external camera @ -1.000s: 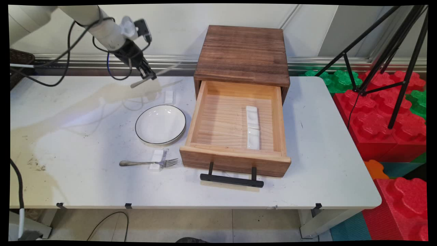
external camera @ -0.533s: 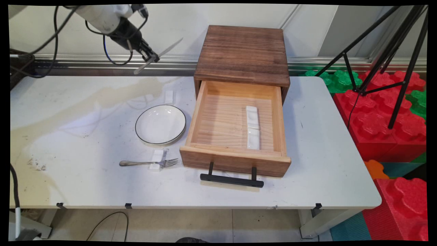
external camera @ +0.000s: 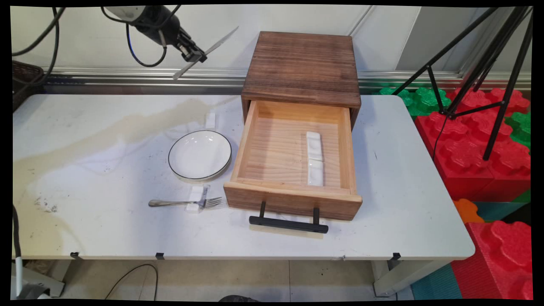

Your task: Place the picked object into the drawer

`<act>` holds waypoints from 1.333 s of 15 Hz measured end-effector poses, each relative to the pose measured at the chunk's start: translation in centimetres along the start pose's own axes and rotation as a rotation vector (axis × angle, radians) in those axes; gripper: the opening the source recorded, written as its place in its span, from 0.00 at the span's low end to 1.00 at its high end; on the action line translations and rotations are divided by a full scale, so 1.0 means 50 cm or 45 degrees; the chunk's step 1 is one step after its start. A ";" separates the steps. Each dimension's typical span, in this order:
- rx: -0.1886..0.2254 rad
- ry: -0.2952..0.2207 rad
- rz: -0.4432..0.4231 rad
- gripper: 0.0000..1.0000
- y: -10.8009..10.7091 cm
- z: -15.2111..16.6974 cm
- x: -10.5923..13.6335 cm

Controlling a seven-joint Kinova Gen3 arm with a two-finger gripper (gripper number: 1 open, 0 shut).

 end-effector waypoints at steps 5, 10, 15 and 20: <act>-0.066 0.029 0.089 0.00 0.070 -0.049 0.048; -0.181 0.043 0.182 0.00 0.155 -0.077 0.097; -0.283 0.046 0.265 0.00 0.228 -0.071 0.139; -0.348 0.057 0.334 0.00 0.280 -0.039 0.174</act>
